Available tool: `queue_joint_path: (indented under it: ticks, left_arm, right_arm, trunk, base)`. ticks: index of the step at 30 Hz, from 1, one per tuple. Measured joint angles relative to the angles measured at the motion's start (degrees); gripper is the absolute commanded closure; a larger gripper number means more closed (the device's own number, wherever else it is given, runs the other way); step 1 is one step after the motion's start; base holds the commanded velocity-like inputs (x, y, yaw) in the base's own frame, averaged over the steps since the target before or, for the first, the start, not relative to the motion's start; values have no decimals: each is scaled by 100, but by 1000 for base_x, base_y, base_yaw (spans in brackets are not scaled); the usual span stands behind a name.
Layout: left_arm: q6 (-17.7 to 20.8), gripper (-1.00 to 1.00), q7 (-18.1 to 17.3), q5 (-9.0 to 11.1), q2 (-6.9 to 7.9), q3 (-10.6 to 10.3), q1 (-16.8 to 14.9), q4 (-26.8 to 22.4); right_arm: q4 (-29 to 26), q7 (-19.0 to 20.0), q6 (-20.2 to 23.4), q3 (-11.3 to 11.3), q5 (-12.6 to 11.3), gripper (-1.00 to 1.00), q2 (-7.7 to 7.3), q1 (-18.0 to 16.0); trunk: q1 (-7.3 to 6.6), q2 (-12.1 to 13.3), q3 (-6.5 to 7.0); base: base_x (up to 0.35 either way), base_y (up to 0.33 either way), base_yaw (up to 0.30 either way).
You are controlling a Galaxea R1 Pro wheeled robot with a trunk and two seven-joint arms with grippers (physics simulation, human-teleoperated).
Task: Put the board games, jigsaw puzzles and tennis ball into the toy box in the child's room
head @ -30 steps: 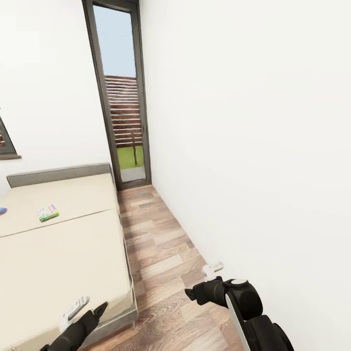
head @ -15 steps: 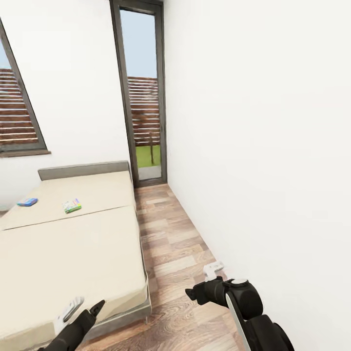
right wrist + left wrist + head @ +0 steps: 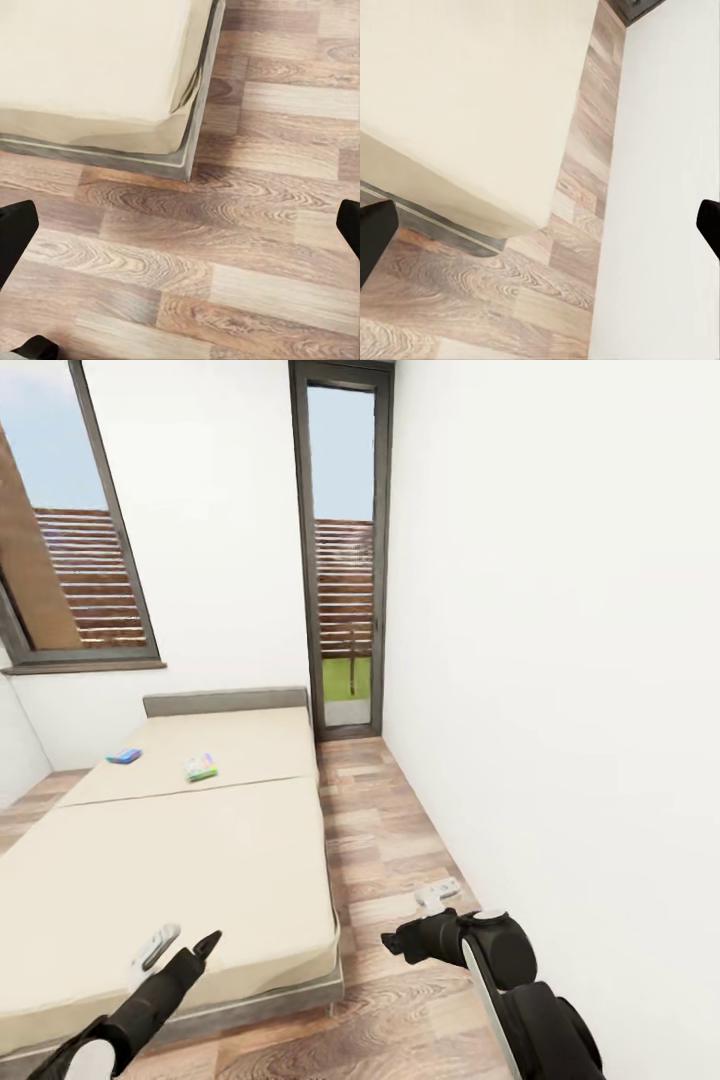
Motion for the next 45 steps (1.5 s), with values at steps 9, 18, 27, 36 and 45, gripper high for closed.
queue_joint_path:
  ticks: [9,18,27,36,45]
  left_arm:
    - [-4,-100,212,-20,2,-92,-724,638]
    - [-52,-100,284,-26,9,-352,-1063,1107]
    - [-73,-100,259,-22,5,-578,-811,851]
    - [-77,-100,248,-23,11,-640,-709,749]
    - [-83,-100,252,-46,26,-639,-625,738]
  right_arm:
    - [63,4,0,-21,-2,-100,-38,-278]
    - [83,6,0,-31,-7,-100,-81,-311]
    - [89,16,0,-28,-8,-100,-187,-285]
    - [88,18,0,-31,-10,-100,-331,-279]
    - [83,15,0,-48,-10,-100,-362,-278]
  trunk:
    - [0,1,1]
    - [0,0,1]
    - [0,0,1]
    - [0,0,6]
    - [0,0,43]
  base:
    - [0,0,294]
    - [0,0,295]
    - [0,0,295]
    - [0,0,270]
    - [0,0,232]
